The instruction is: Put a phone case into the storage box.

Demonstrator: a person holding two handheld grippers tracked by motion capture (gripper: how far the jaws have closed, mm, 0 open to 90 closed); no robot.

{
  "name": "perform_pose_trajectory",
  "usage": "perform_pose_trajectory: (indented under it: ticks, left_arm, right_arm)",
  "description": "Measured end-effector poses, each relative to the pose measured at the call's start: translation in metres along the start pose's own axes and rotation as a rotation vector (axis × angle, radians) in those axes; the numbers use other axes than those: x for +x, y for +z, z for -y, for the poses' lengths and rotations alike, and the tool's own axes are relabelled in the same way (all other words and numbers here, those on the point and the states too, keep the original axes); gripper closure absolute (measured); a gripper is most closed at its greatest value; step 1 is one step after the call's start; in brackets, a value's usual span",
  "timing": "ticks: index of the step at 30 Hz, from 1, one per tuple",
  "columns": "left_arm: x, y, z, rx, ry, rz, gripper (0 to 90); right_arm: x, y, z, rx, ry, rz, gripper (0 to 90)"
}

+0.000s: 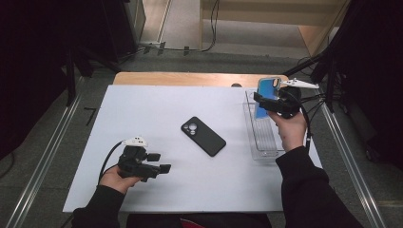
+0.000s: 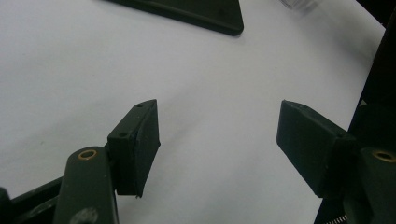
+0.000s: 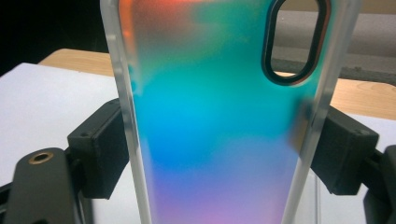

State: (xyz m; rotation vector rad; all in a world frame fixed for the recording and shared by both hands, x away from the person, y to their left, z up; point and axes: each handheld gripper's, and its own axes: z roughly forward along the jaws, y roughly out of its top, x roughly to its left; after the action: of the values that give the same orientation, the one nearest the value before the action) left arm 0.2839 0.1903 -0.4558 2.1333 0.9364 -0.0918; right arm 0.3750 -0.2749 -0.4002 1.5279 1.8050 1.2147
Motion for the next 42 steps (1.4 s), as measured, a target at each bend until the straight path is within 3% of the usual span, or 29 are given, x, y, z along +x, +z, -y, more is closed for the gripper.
perform_pose_trajectory:
  ticks: [4, 12, 20, 25, 27, 35, 42]
  left_arm:
    - [0.002, -0.001, 0.001, -0.004, -0.011, 0.003, 29.4]
    - [0.007, -0.003, 0.002, -0.006, -0.019, 0.013, 29.4]
    - [0.008, -0.002, 0.001, -0.002, -0.023, 0.018, 29.4]
    - [0.009, 0.002, 0.001, 0.007, -0.025, 0.025, 29.4]
    - [0.009, 0.003, 0.001, 0.009, -0.024, 0.027, 29.4]
    - [0.012, 0.006, 0.001, 0.018, -0.028, 0.035, 29.4]
    - [0.012, 0.006, 0.0, 0.019, -0.026, 0.038, 29.4]
  right_arm:
    - [-0.007, 0.009, 0.0, 0.019, 0.015, -0.002, 15.0]
    - [-0.011, 0.026, -0.011, 0.033, -0.004, 0.033, 15.0]
    - [-0.03, 0.042, -0.026, 0.044, 0.059, 0.029, 15.0]
    - [-0.034, 0.056, -0.033, 0.064, 0.034, 0.077, 14.9]
    - [-0.037, 0.062, -0.034, 0.068, 0.051, 0.075, 14.9]
    - [-0.042, 0.09, -0.025, 0.104, 0.086, 0.095, 14.7]
    - [-0.039, 0.11, -0.013, 0.167, 0.074, 0.096, 14.6]
